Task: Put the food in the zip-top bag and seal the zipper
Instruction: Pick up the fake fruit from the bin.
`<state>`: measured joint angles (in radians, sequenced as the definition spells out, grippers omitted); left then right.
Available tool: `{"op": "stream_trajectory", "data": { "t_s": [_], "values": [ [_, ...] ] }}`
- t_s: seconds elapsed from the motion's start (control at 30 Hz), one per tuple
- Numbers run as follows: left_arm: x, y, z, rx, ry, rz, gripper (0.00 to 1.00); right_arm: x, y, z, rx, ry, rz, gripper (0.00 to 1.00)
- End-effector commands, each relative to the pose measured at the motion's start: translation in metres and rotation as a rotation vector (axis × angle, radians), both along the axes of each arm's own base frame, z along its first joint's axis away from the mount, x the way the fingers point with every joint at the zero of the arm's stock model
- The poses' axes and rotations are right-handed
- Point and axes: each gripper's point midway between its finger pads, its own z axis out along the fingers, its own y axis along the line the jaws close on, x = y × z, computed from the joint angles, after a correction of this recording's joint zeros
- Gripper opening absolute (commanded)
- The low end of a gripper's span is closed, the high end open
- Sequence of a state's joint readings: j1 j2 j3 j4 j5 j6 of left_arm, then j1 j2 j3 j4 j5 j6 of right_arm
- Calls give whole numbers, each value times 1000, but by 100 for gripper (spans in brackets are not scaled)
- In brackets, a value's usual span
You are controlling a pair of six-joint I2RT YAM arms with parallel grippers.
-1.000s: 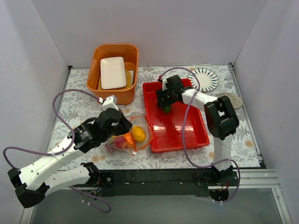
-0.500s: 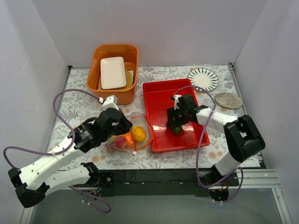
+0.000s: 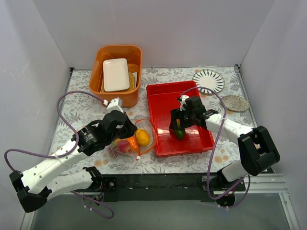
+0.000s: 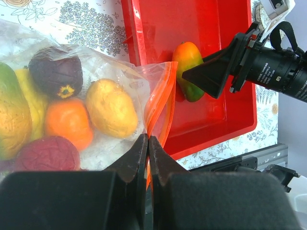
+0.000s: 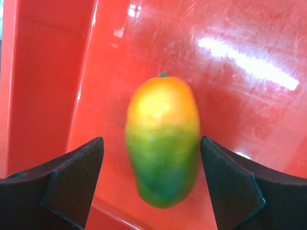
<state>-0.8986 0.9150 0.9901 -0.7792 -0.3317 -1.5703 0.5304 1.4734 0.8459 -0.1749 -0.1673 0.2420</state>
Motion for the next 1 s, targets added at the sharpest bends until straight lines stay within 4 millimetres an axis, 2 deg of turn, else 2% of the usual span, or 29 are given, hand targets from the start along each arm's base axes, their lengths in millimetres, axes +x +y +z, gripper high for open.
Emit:
{"op": "stream_trajectory", "data": {
  "t_s": [0.0,0.1,0.2,0.3,0.33,0.37,0.4,0.43,0.5,0.6,0.83,0.97],
  "values": [
    [2,-2,4,-10,-12,-6,0,-6,0,2,0,6,20,88],
    [1,-3,3,-13,-11,-9,0,-14,-5,-10,-23,24,24,86],
    [0,-3,2,-12,-8,-12,0,-17,-7,-12,-29,20,24,72],
    [1,-3,2,-9,-8,-14,0,-18,-8,-11,-26,16,16,68],
    [1,-4,2,-11,-8,-14,0,-18,-9,-12,-28,19,16,61],
    [1,-5,2,-12,-7,-17,0,-18,-8,-12,-26,20,16,57],
    [1,-5,1,-9,-5,-19,0,-19,-8,-13,-26,23,14,45],
    [1,-5,1,-9,-5,-19,0,-19,-8,-10,-17,19,12,37],
    [1,-5,2,-8,-4,-19,0,-19,-6,-4,-2,11,8,28],
    [1,-6,2,-11,-5,-21,0,-19,-6,13,29,-21,-5,28],
    [3,-8,1,-14,-9,-23,0,-26,-1,72,161,-112,-38,29],
    [4,-12,0,-8,-5,-37,0,-37,1,88,225,-108,-40,31]
  ]
}}
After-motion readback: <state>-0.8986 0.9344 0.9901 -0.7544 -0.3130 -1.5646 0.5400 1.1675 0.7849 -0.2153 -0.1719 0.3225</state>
